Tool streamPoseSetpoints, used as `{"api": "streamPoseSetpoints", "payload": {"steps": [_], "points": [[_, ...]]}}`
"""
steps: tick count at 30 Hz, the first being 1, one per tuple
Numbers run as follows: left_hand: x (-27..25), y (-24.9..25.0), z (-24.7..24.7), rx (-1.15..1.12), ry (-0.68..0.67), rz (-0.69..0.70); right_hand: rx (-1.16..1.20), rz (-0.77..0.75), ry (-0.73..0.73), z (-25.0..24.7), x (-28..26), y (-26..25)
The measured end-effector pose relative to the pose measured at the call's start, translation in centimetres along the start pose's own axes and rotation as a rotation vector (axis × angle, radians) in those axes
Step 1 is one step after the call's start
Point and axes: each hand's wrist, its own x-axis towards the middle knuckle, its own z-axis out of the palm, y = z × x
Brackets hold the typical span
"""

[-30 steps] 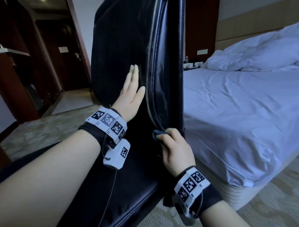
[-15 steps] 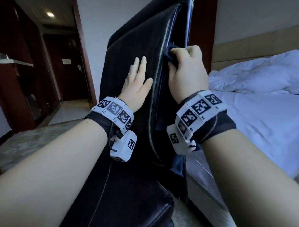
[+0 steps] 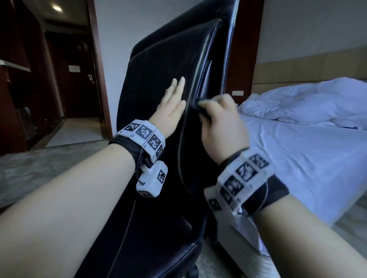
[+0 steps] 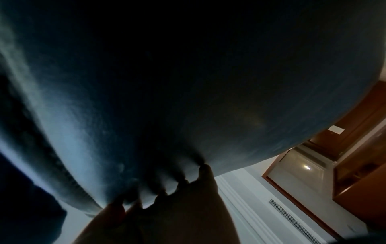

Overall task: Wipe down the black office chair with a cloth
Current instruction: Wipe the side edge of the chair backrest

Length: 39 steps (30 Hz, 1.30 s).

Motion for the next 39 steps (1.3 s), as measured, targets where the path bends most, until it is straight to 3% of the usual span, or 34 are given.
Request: {"api": "streamPoseSetpoints", "payload": {"steps": [2,5,8,12,17,23,39], "points": [[0.0,-0.1,-0.3,0.009,-0.011,-0.015,-0.036,0.053,0.05,-1.3,3.5,0.1],[0.0,0.0,-0.4,0.033,-0.028,-0.015,-0.178,0.142,-0.03,-1.6,7.1,0.1],[-0.1,0.0,-0.2,0.031,-0.022,-0.013,-0.251,0.09,-0.128,-0.3,5.4,0.2],[-0.1,0.0,-0.3,0.052,-0.022,-0.033,-0.105,-0.012,-0.169,0.1,1.2,0.8],[-0.1,0.5,-0.4,0.054,-0.027,-0.082,0.014,0.032,0.014,-1.6,2.3,1.8],[0.1,1.0,-1.1,0.127,-0.067,-0.1,0.063,0.131,0.088,-2.1,4.0,3.1],[4.6,5.0,-2.8,0.318,-0.16,-0.052,0.098,0.162,0.026,-3.3,9.0,3.5]]}}
